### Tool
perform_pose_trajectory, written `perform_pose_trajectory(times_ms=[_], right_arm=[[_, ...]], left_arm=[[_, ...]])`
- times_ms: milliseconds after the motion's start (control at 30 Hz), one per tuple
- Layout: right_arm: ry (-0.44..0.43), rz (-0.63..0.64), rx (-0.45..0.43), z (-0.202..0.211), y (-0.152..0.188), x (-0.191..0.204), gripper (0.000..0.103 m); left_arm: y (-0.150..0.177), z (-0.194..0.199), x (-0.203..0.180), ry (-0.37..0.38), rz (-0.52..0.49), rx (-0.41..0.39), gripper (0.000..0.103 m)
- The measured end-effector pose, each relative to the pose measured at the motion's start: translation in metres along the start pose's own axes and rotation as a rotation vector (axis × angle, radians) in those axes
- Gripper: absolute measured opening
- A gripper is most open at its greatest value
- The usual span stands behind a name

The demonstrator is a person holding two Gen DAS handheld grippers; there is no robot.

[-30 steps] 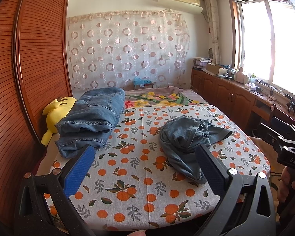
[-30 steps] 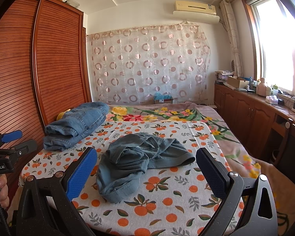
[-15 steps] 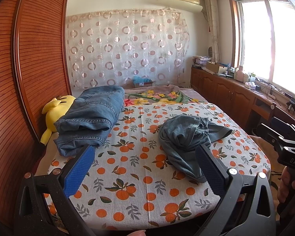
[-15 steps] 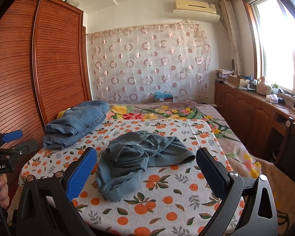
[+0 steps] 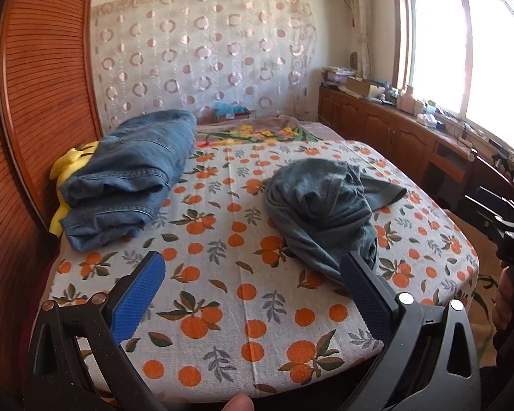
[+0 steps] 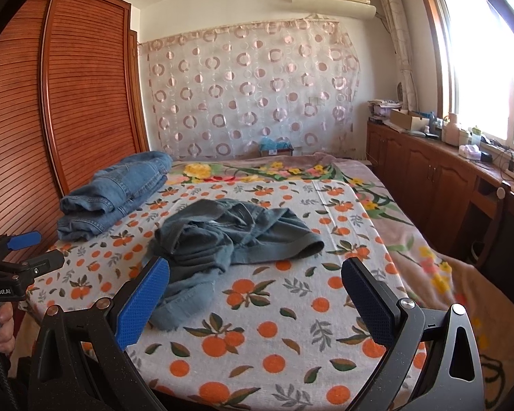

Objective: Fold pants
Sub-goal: 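Reach the left gripper to the crumpled light-blue denim and grasp its edge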

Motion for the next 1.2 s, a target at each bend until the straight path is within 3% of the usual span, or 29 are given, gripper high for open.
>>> perform_pose_trajectory(times_ms=[367, 700, 800, 967, 1067, 1200], right_arm=[[0.010, -0.006, 0.071, -0.005, 0.003, -0.012, 0.094], [0.016, -0.020, 0.092, -0.001, 0.002, -0.022, 0.094], [0.024, -0.026, 0.098, -0.002, 0.001, -0.024, 0.094], [0.033, -0.035, 0.102, -0.004, 0.002, -0.028, 0.094], [0.036, -0.033, 0.103, -0.004, 0.002, -0.027, 0.094], [0.037, -0.035, 0.101, -0.010, -0.001, -0.027, 0.094]], left_arm=[[0.011, -0.054, -0.043, 0.146, -0.100, 0.108, 0.102], [0.023, -0.087, -0.081, 0.244, -0.196, 0.217, 0.088], [0.027, -0.092, -0.087, 0.315, -0.188, 0.249, 0.077], [0.033, -0.095, -0.091, 0.347, -0.186, 0.262, 0.035], [0.029, -0.087, -0.087, 0.368, -0.167, 0.232, 0.023], [0.012, -0.070, -0.067, 0.369, -0.123, 0.168, 0.018]])
Point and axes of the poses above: each gripper's, at about its wrist camera, not at the fingertips, and z roughly against the way its jaws point, x to its left, y to its underside, the point moved 2 cm from there along -z, roughly the way its jaws point, and after that the axes turned 6 degrees about -x, right-handed, at the moved point
